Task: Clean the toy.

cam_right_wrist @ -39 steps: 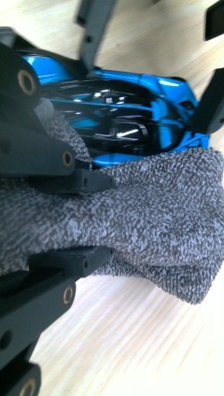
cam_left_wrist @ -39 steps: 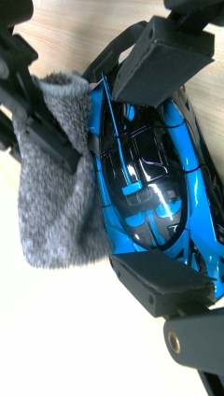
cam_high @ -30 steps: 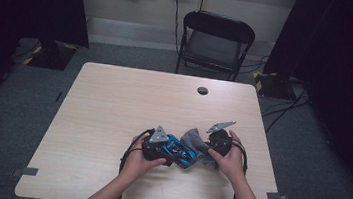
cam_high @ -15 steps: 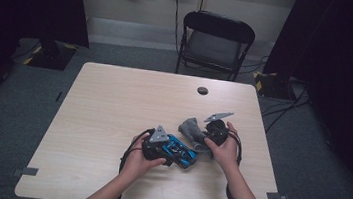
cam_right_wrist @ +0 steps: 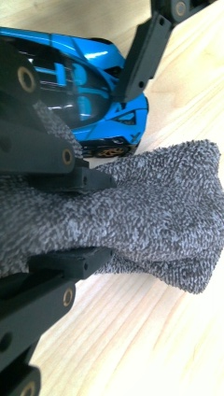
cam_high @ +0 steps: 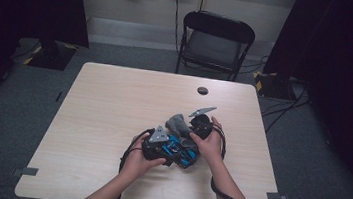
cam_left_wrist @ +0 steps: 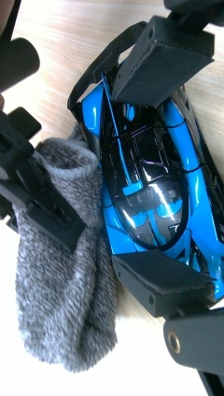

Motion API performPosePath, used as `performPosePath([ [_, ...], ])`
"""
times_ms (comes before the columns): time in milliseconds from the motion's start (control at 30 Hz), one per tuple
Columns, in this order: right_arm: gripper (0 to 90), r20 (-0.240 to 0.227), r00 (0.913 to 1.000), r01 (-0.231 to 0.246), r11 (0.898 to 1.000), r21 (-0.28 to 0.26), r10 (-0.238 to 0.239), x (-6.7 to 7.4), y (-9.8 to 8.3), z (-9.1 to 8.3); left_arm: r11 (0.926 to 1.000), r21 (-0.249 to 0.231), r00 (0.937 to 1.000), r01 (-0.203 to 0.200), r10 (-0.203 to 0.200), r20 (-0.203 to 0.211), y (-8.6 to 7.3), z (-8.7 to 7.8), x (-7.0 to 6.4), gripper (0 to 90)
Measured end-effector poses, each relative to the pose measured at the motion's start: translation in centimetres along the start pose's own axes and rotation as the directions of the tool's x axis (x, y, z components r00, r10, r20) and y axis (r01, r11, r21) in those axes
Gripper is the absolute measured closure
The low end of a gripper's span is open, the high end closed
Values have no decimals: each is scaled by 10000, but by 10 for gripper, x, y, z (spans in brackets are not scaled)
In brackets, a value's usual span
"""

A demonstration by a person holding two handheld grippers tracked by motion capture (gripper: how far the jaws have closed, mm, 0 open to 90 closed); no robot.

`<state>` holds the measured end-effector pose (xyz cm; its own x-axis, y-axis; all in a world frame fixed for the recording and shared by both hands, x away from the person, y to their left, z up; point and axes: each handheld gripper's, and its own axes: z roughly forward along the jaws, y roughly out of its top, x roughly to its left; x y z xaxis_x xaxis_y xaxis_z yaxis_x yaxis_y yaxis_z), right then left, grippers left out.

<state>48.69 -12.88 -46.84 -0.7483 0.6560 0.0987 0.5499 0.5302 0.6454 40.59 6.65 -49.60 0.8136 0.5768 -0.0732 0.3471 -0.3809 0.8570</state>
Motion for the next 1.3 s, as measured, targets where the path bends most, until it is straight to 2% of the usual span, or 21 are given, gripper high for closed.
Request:
performPosePath([
  [100, 690, -183, 9998, -29, 10000, -12, 29, 2, 1, 3, 10000, -1, 10000, 4, -4, 7, 0, 0, 0, 181],
  [200, 689, -167, 9997, 187, 9997, 150, -184, 6, 2, 7, 10000, -2, 10000, 11, -11, 19, 0, 0, 0, 181],
  [367, 691, -287, 9992, 277, 9996, 84, -275, 7, -1, 7, 10000, 49, 10000, -25, 25, 15, 0, 0, 0, 181],
  [500, 691, -322, 9984, 470, 9989, 75, -468, 7, -4, 4, 10000, 34, 10000, -4, 4, 26, 1, 0, 0, 181],
  [1300, 693, -466, 9970, 625, 9980, 128, -619, 5, -20, -14, 10000, 29, 10000, 4, -4, 42, 1, 0, 0, 181],
])
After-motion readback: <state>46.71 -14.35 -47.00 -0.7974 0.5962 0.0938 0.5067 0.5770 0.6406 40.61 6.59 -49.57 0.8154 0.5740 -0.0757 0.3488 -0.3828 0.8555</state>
